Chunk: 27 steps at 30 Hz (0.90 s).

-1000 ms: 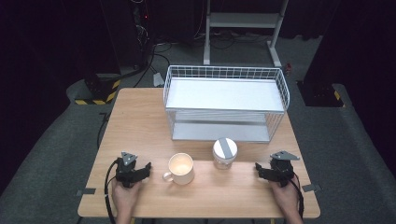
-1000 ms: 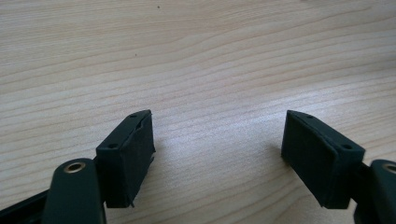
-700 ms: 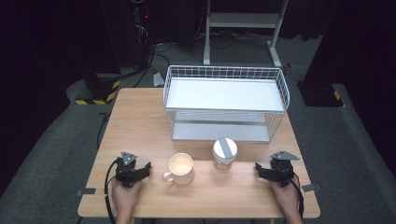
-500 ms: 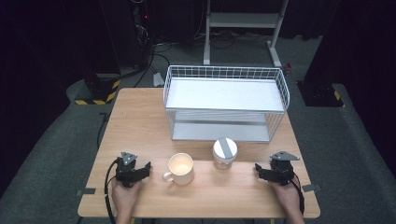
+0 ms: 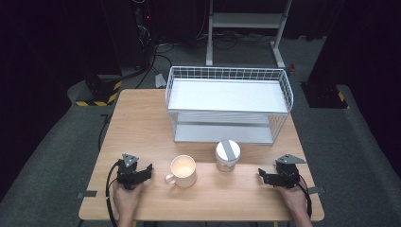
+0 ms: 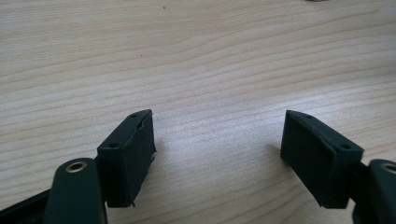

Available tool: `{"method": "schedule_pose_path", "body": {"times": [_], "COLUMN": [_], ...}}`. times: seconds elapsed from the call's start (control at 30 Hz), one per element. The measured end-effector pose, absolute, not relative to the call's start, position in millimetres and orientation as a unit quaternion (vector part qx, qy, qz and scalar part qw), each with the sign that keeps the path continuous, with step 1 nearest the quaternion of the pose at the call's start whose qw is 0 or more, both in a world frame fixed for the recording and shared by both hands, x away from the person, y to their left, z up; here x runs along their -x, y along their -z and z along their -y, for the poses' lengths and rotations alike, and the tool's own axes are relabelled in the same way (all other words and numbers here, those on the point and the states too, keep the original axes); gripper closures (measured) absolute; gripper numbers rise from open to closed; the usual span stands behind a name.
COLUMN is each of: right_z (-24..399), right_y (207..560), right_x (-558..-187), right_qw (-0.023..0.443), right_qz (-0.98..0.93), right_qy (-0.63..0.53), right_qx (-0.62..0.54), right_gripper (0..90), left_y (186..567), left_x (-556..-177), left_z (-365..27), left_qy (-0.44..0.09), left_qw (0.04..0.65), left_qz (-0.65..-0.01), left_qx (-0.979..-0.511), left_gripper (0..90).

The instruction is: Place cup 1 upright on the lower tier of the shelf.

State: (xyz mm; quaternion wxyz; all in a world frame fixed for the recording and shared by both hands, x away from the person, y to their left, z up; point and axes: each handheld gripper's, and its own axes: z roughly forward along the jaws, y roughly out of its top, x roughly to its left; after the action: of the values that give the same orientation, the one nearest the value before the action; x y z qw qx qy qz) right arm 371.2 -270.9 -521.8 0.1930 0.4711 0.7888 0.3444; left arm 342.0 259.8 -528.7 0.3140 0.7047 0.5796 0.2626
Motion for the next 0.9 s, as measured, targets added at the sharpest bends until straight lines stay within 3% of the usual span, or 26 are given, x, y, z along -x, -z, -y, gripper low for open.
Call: {"method": "schedule_pose_path", "body": {"times": [0.33, 0.9], "right_z": [266, 243], "right_y": [519, 514], "right_x": [-351, -324], "right_qw": [0.209, 0.179], "right_qz": [-0.779, -0.779], "right_qy": [-0.383, -0.418], "right_qx": [-0.451, -0.432], "right_gripper": [16.1, 18.2], "left_y": [529, 529], "left_x": [-342, -342], "left_z": [-260, -260], "left_qy": [-0.262, -0.262], "left_qw": [0.313, 0.314], "left_qz": [-0.581, -0.580], "left_qx": [-0.704, -0.705], "left_gripper": [26.0, 25.1]}}
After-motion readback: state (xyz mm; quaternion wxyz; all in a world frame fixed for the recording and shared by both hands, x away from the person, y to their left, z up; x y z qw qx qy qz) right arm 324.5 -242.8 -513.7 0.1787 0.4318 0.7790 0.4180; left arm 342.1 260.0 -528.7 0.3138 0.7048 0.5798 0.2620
